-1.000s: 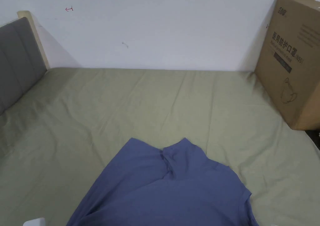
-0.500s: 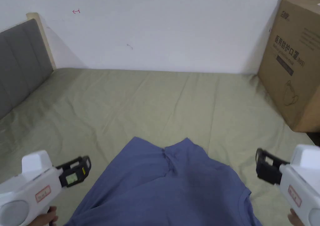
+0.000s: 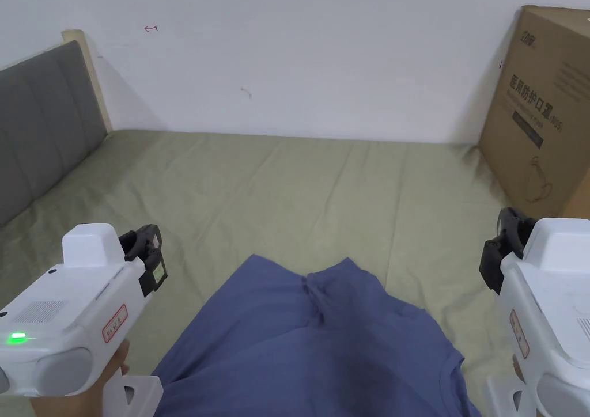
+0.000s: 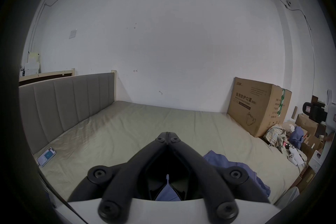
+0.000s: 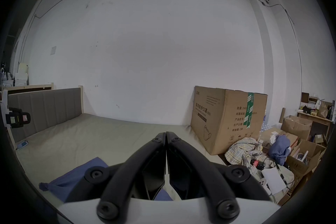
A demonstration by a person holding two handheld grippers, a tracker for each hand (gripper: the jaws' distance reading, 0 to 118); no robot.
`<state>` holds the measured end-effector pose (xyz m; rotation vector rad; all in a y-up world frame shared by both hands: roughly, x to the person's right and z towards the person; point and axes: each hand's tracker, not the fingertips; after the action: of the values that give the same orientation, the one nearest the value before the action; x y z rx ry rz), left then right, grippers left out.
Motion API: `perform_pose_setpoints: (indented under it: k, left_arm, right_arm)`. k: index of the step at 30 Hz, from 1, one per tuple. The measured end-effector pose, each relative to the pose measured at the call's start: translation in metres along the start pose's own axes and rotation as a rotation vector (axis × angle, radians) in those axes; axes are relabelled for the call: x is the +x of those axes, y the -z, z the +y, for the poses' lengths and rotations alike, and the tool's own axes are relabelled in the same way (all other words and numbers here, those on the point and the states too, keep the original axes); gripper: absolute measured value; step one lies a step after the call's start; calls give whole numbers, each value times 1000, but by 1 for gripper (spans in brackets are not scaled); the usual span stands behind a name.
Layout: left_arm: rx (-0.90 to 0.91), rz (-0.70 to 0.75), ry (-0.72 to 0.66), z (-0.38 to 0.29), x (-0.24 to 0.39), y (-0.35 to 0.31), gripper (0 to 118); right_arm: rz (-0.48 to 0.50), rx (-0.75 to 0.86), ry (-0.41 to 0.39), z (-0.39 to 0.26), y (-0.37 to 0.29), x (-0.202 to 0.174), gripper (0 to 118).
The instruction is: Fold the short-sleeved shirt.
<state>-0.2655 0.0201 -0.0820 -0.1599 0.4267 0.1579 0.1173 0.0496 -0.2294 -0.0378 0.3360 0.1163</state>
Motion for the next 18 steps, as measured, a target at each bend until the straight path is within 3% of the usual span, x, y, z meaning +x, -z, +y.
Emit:
perform_pose_setpoints:
  k: [4, 10, 14, 16, 17, 18]
  left_arm:
    - [-45, 0, 4, -6, -8, 1, 0]
    - [-275, 8, -125, -41, -51, 15, 0]
    - [-445, 61, -135, -79, -80, 26, 0]
    - [-518, 84, -200, -97, -93, 30, 19]
    - [-573, 84, -218, -106, -98, 34, 38]
    - [-594, 90, -228, -116, -102, 38, 72]
  right_arm:
    - [4, -9, -9, -3, 1, -1, 0]
    - [28, -36, -10, -9, 7, -1, 0]
    - [46, -59, -15, -14, 14, -1, 0]
    - [50, -69, -25, -17, 17, -2, 0]
    - [50, -74, -27, -18, 19, -3, 0]
    - [52, -80, -28, -19, 21, -3, 0]
